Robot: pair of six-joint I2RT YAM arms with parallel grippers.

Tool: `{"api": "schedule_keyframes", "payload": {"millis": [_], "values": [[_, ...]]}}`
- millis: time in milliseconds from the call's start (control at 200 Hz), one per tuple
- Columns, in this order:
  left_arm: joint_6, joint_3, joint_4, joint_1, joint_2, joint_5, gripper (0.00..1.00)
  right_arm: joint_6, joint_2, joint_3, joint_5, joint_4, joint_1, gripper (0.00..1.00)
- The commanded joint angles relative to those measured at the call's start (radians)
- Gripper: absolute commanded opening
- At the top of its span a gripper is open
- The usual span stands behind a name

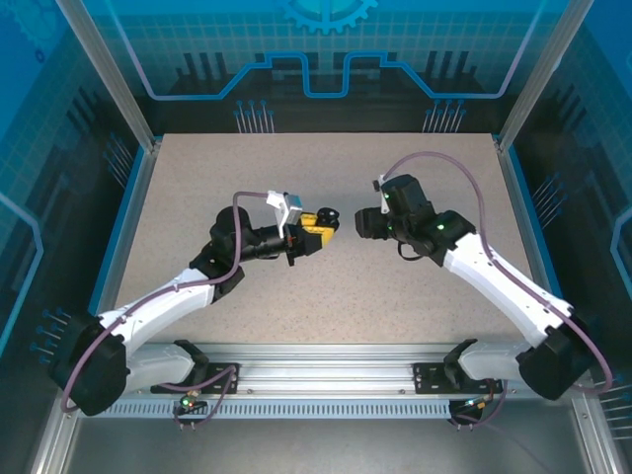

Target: Insert the wireless bluetooth earbuds into the charging case

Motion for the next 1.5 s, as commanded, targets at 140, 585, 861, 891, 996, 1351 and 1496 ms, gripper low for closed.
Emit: {"api": "schedule_keyframes", "payload": {"millis": [140, 585, 861, 891, 996, 1351, 1496], "values": [[-0.055, -0.02, -0.037, 0.04, -0.067, -0.043, 0.07, 0.019, 0.207, -0.008, -0.197, 0.095, -0.013, 0.58], [-0.119, -0.075, -0.029, 0.123, -0.138, -0.04, 0.08, 0.001, 0.616, 0.199, -0.306, 0.168, 0.088, 0.57], [-0.116, -0.078, -0.04, 0.125, -0.147, -0.043, 0.08, -0.008, 0.774, 0.359, -0.255, 0.086, 0.134, 0.58], [-0.117, -0.078, -0.041, 0.125, -0.147, -0.044, 0.08, -0.01, 0.788, 0.376, -0.248, 0.07, 0.137, 0.58], [-0.117, -0.078, -0.041, 0.125, -0.145, -0.043, 0.08, -0.019, 0.826, 0.415, -0.226, 0.034, 0.147, 0.58], [-0.113, -0.072, -0.047, 0.125, -0.144, -0.046, 0.08, -0.03, 0.894, 0.481, -0.127, -0.043, 0.167, 0.57], [-0.114, -0.067, -0.047, 0.126, -0.142, -0.046, 0.08, -0.032, 0.919, 0.513, -0.067, -0.078, 0.173, 0.57]]}}
